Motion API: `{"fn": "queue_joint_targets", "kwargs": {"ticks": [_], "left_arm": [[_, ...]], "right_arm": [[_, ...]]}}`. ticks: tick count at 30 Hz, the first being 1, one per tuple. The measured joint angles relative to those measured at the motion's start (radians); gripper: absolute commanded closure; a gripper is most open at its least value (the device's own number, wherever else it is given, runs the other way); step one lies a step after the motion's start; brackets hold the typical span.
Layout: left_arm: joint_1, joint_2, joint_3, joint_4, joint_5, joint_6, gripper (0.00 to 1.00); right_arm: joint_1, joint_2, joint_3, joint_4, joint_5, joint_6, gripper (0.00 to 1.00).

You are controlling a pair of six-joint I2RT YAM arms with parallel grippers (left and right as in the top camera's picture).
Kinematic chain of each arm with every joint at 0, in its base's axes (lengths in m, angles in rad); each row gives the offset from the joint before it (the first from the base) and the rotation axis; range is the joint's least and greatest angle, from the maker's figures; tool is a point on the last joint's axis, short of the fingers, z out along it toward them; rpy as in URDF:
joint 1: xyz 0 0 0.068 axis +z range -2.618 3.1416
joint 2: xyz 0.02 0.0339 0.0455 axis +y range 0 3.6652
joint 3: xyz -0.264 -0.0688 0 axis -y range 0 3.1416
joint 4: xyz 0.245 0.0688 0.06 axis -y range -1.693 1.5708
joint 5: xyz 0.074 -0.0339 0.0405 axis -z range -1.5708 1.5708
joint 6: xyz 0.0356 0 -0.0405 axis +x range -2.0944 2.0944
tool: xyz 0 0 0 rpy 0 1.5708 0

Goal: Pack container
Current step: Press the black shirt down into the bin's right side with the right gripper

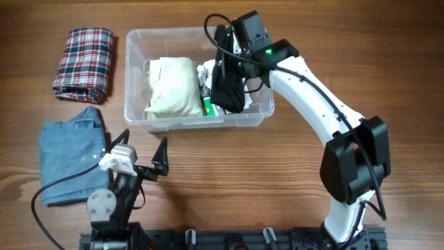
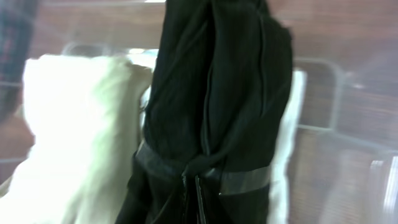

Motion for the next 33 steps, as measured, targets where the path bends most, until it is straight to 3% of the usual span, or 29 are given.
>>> {"fn": "queue_joint_targets", "kwargs": {"ticks": [21, 26, 33], "left_arm": [[0.000, 0.000, 0.000, 0.000, 0.000, 0.000, 0.00], [0.000, 0.000, 0.000, 0.000, 0.000, 0.000, 0.00], [0.000, 0.000, 0.000, 0.000, 0.000, 0.000, 0.00]], "right_arm": [[0.111, 0.087, 0.000, 0.024, -0.033, 0.005, 0.96], [0.111, 0.011, 0.000, 0.053, 0.058, -0.008, 0.91], [0.111, -0.144, 0.010, 0.248, 0.131, -0.023, 0.90]]}}
